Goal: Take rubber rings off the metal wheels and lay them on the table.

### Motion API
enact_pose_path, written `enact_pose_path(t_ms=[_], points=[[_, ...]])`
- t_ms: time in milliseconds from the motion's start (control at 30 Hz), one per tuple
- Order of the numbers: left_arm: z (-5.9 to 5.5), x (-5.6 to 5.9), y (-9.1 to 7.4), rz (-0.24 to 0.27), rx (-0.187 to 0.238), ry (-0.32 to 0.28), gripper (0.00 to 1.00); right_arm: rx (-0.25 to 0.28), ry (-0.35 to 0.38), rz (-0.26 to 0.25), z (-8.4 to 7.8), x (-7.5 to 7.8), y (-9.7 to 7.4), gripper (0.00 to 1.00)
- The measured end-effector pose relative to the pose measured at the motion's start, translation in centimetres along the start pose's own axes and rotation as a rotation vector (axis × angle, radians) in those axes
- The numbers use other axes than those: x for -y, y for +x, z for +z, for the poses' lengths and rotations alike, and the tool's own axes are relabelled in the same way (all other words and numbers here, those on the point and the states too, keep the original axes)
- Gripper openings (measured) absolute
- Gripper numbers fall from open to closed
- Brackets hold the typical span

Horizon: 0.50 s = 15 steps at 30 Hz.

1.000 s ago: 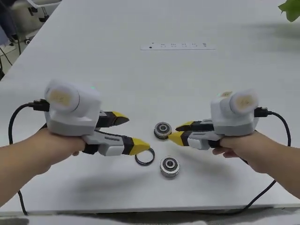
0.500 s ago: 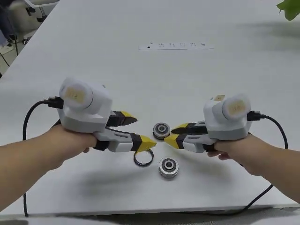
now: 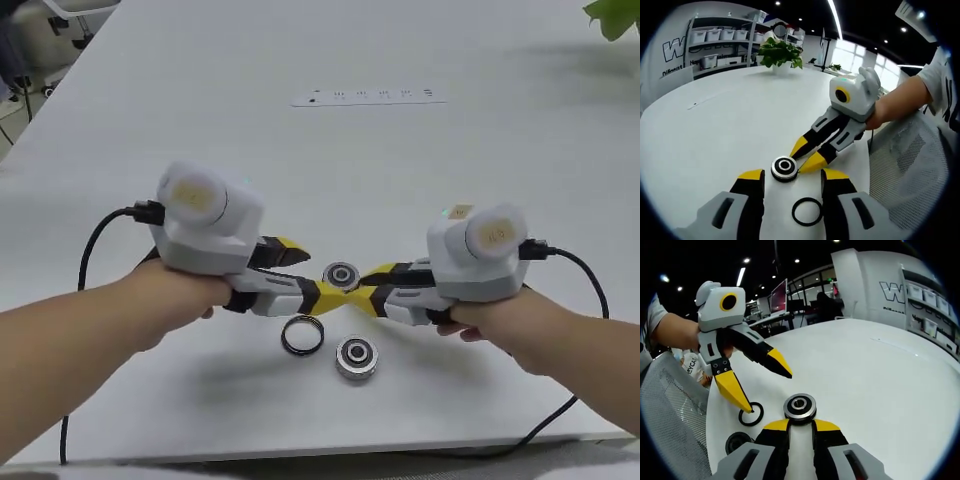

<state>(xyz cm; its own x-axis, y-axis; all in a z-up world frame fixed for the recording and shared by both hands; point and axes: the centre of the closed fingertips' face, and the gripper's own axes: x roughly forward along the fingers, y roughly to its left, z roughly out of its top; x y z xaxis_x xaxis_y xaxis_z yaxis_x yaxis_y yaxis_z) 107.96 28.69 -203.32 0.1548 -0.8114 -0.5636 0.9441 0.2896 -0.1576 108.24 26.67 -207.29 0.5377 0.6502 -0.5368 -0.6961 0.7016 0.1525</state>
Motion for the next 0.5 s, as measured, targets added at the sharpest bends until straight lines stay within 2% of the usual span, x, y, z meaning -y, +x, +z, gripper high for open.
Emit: enact_pose_path(t_ms=[133, 500], points=[[-0.1, -0.2, 0.5, -0.003, -0.010, 0.002, 0.40, -0.003, -0.013, -0.004, -0.1, 0.1, 0.0, 0.10], [-0.3, -0.4, 1.6, -0.007, -0.028, -0.004, 0.33, 0.001, -0.013, -0.001, -0.1, 0.1, 0.0, 0.09]])
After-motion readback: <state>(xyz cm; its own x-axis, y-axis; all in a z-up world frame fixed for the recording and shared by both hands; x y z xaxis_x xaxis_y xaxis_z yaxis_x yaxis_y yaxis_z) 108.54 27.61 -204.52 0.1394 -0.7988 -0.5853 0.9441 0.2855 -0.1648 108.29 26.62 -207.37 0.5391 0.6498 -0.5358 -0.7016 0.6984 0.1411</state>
